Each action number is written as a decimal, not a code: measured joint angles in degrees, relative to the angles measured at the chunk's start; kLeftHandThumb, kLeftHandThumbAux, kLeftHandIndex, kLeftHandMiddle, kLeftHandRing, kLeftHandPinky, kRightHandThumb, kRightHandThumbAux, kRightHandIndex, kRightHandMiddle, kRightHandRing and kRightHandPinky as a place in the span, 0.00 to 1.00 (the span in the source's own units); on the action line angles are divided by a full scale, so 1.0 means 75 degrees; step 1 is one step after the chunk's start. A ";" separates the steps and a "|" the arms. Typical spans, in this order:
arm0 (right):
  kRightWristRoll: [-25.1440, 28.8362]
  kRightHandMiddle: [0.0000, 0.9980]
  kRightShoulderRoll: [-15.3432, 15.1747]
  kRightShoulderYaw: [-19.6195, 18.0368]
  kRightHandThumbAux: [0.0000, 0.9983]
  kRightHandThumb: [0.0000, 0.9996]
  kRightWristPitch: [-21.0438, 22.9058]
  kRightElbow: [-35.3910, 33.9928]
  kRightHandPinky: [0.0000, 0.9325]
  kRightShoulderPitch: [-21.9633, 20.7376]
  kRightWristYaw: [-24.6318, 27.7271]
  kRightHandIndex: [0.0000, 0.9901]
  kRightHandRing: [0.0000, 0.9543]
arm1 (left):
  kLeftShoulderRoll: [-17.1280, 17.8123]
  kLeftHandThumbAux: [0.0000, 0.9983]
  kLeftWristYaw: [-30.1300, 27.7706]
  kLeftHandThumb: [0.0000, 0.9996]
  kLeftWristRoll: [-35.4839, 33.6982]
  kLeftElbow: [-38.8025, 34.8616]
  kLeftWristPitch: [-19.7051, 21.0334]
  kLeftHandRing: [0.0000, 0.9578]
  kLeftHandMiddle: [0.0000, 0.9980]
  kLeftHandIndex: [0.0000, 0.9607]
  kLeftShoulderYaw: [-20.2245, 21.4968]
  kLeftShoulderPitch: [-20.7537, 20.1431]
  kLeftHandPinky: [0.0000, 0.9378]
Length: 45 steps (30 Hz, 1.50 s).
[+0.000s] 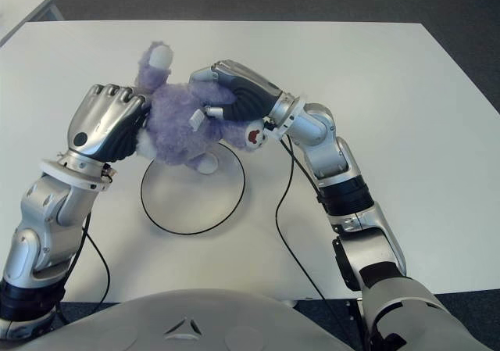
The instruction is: Put the doll into the plate.
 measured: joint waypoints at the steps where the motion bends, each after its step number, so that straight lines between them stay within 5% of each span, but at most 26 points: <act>1: 0.0000 0.86 0.0001 0.0013 0.71 0.73 0.0011 -0.0028 0.93 0.0006 0.0013 0.44 0.91 | 0.0000 0.67 0.0000 0.85 -0.0001 -0.0014 0.0000 0.86 0.55 0.41 0.0005 0.0026 0.90; 22: 0.0087 0.87 -0.0076 0.0268 0.71 0.73 0.0407 -0.0839 0.91 0.0708 0.0365 0.44 0.91 | -0.0402 0.67 0.0013 0.85 -0.0113 -0.0377 -0.0004 0.84 0.55 0.41 -0.0125 0.1043 0.86; 45: 0.0311 0.90 -0.0047 0.0584 0.71 0.73 0.0092 -0.0822 0.93 0.1513 0.0381 0.44 0.92 | -0.1328 0.67 -0.0109 0.85 0.0372 -0.0912 0.0249 0.88 0.55 0.42 -0.0490 0.2210 0.91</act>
